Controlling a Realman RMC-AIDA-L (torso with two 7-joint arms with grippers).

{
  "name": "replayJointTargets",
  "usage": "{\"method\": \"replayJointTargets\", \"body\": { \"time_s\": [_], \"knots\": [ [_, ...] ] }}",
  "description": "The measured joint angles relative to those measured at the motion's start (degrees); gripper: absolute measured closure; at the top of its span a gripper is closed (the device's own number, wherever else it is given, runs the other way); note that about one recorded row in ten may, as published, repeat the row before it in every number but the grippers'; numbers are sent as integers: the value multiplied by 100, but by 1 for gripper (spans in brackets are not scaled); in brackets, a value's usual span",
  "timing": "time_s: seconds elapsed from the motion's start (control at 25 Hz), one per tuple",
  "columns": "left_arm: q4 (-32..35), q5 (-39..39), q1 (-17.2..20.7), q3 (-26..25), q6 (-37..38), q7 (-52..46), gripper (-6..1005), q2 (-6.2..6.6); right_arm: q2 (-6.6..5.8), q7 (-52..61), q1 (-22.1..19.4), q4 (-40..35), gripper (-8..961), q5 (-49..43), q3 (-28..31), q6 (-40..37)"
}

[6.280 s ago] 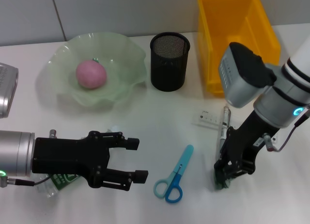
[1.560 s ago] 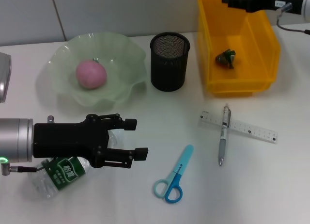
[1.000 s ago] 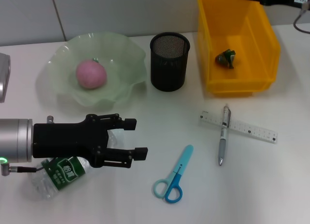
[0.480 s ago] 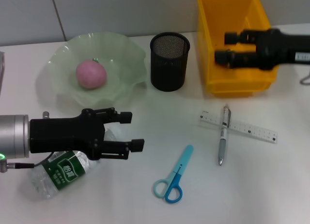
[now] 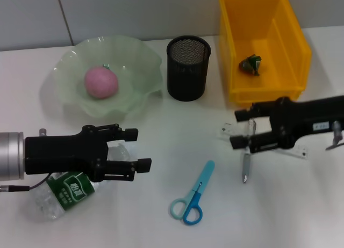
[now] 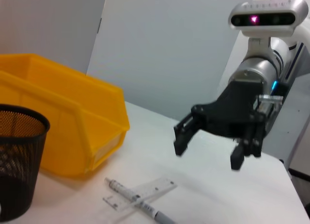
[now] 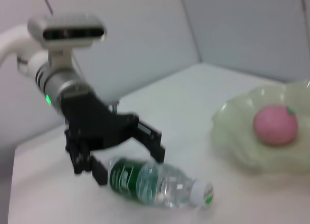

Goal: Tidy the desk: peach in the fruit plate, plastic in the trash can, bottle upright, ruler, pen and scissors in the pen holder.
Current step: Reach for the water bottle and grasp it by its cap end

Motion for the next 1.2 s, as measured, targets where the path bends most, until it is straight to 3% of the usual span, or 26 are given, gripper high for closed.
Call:
{"method": "replayJointTargets", "body": {
  "time_s": [0.2, 0.44, 0.52, 0.64, 0.68, 0.88, 0.92, 0.96, 1.0, 1.08, 1.2],
  "knots": [
    [50, 121, 10, 10, -18, 0, 139, 44, 173, -190, 150, 127, 161, -638, -35, 100],
    [287, 255, -37, 2, -31, -163, 140, 76, 169, -150, 217, 188, 162, -688, -63, 170],
    [1136, 709, -91, 24, -62, -733, 140, 31, 148, -91, 270, 280, 162, -706, -64, 182],
    [1433, 959, -150, 29, -30, -966, 139, 0, 137, 31, 313, 342, 162, -759, -69, 228],
    [1971, 1413, -265, 58, 112, -1392, 139, -50, 137, 69, 317, 346, 162, -778, -72, 239],
    [2410, 1677, -332, 179, 261, -1784, 140, -62, 129, 271, 311, 355, 161, -836, -77, 245],
    [2812, 1883, -363, 376, 334, -2171, 140, -63, 118, 311, 300, 357, 161, -845, -76, 245],
    [2812, 1883, -363, 376, 334, -2171, 140, -63, 113, 346, 298, 357, 161, -855, -77, 245],
    [3505, 2504, -494, 1016, 378, -3021, 140, -65, 103, 427, 291, 353, 161, -891, -77, 245],
    [3505, 2504, -494, 1016, 378, -3021, 140, -65, 97, 460, 290, 349, 162, -905, -77, 245],
    [3602, 2942, -751, 1419, 532, -3508, 140, -77, 84, 588, 296, 343, 162, -921, -77, 229]
  ]
}}
